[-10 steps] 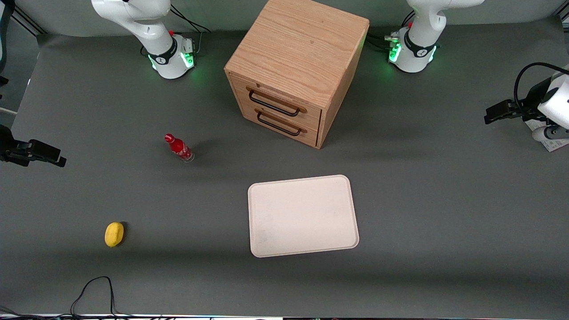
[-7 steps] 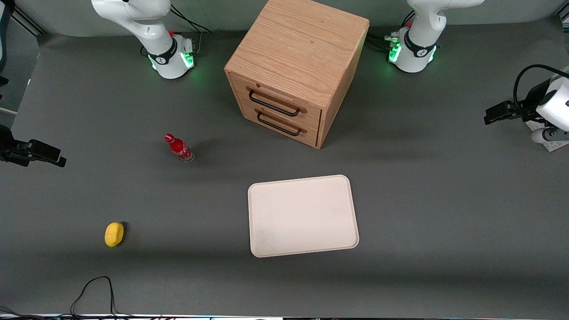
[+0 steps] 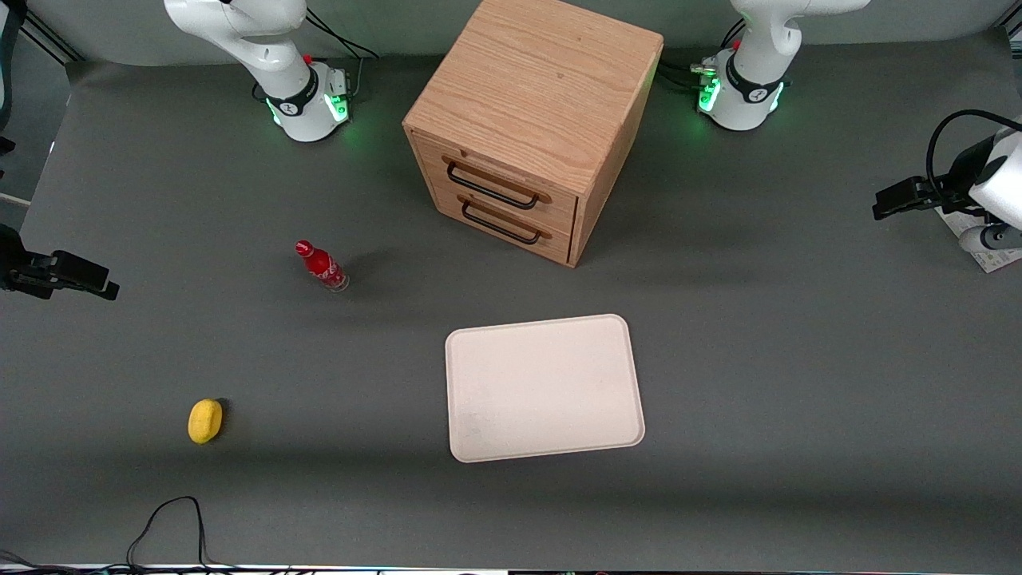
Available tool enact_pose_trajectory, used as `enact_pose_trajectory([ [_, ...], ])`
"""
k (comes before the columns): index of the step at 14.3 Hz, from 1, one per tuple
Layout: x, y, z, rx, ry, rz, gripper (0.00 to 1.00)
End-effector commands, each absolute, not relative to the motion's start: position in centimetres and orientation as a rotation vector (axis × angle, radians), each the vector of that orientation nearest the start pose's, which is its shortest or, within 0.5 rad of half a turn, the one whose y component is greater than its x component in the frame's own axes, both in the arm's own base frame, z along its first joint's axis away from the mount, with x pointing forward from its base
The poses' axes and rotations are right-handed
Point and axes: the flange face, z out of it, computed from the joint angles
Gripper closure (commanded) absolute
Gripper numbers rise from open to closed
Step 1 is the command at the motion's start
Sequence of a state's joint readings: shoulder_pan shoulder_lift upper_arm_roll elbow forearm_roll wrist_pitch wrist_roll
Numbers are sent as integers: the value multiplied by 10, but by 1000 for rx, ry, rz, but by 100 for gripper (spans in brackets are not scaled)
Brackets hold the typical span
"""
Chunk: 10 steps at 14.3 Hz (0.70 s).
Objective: Place red cookie box on tray
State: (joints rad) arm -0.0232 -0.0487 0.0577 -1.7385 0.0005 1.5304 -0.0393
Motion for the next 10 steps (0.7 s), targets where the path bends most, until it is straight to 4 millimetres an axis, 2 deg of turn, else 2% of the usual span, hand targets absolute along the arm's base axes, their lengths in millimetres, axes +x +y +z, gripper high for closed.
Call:
enact_pose_trajectory([
  [1, 532, 8, 579, -3111, -116, 243, 0],
  [4, 535, 15, 581, -3111, -131, 239, 0],
  [6, 540, 31, 587, -3103, -157, 217, 0],
  [8, 548, 66, 598, -3086, -205, 186, 0],
  [9, 553, 89, 602, -3086, -178, 180, 0],
  [10, 553, 119, 606, -3089, -203, 193, 0],
])
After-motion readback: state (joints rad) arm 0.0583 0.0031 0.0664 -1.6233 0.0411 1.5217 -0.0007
